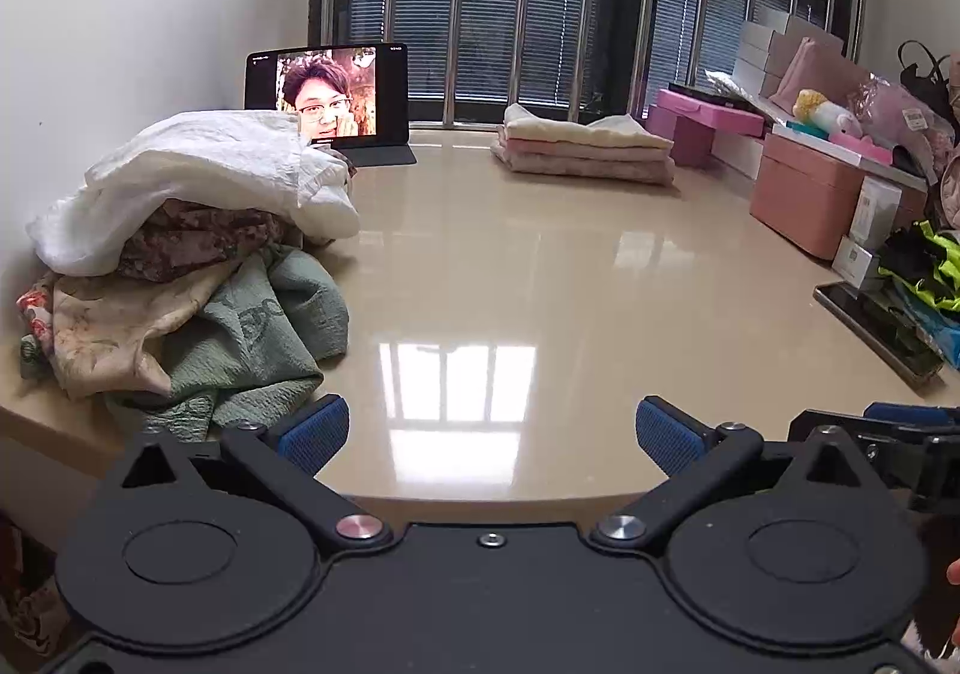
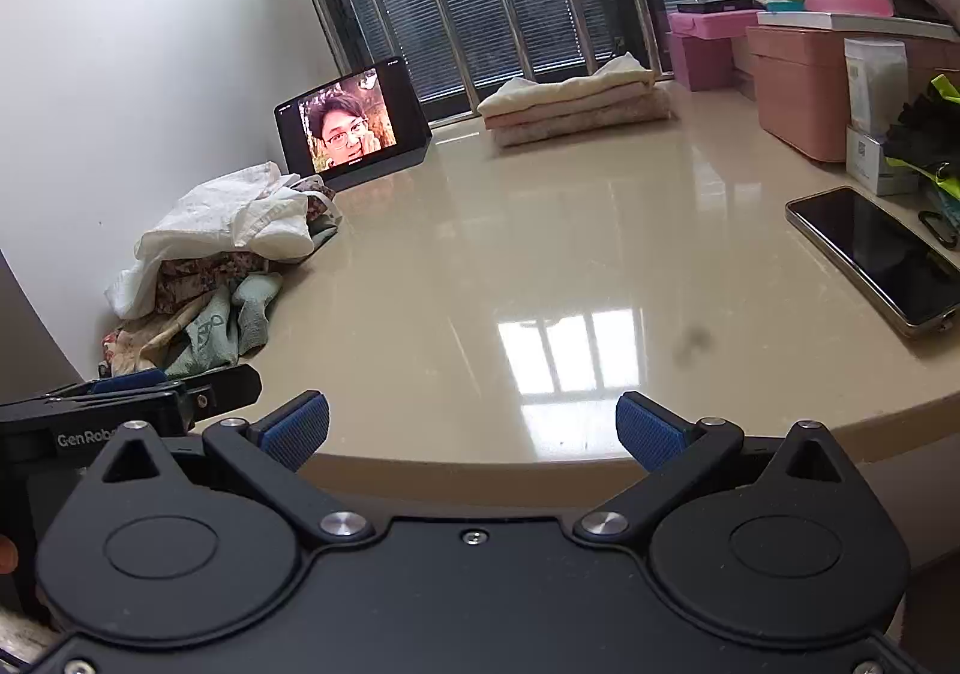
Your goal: Fold clothes
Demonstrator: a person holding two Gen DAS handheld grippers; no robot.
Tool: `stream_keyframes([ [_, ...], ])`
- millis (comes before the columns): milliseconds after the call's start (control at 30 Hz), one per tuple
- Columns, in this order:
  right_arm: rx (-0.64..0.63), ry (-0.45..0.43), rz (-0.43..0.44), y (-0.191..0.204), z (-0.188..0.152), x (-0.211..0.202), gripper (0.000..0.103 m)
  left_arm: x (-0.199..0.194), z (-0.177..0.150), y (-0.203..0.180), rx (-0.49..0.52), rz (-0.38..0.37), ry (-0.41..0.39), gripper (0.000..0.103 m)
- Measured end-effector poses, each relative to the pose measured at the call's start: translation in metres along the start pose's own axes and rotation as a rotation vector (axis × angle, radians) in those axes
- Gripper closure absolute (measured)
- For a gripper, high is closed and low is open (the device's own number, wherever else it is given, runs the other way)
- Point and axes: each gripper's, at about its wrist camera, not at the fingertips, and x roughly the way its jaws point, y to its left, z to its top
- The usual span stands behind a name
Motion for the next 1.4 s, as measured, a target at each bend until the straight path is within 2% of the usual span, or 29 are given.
stream_keyframes([
  [1400, -0.013, 0.034, 0.006, 0.0043, -0.0030, 0.0079, 0.000, 0.0072, -0.0050, -0.0022, 0.012, 0.012, 0.045, 0.000],
])
